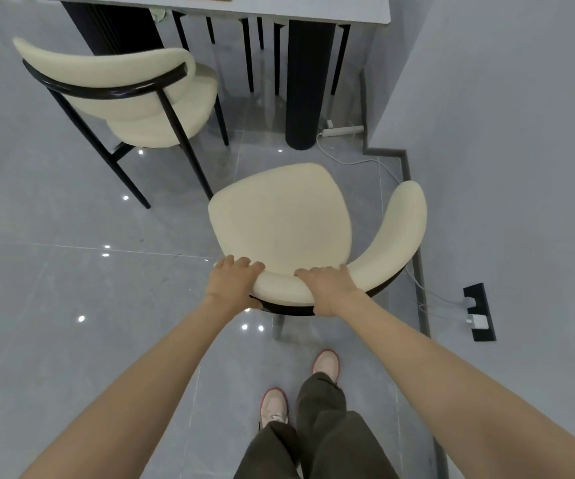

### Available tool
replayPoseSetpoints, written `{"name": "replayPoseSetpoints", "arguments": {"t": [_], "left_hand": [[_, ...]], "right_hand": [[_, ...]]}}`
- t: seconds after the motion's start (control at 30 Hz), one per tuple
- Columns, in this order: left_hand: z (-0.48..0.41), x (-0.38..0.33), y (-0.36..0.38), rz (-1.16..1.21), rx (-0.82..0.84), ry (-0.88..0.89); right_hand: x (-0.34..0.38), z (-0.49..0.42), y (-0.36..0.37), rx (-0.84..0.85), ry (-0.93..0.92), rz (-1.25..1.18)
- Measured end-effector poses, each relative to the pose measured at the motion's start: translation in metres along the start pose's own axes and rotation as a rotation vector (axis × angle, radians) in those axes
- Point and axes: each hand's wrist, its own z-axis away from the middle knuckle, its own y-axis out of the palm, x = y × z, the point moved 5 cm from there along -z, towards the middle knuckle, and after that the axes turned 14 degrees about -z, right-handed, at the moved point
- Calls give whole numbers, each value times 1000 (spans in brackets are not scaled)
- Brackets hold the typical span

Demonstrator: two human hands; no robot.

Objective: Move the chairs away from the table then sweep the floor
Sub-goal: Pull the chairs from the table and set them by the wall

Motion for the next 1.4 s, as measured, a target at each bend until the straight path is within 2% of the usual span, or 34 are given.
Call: {"name": "replayPoseSetpoints", "arguments": {"t": [0.2,0.4,0.57,0.77,0.93,1.17,1.4], "left_hand": [[1,-7,3,-135,25,-65],[19,-44,-2,-125,14,-119],[28,-111,-15,-81,36,-92],[27,-214,-35,-54,-25,3],[33,-292,-42,68,-19,11],[35,-382,-58,183,-24,68],[41,-444,-60,258,-48,51]], "right_hand": [[-1,8,7,-141,-13,19],[-25,29,14,-155,-15,55],[-79,59,20,-186,1,131],[-167,97,24,-247,-11,142],[-235,127,33,-247,-2,138],[-298,181,27,-246,21,192],[-341,203,32,-223,-10,260]]}}
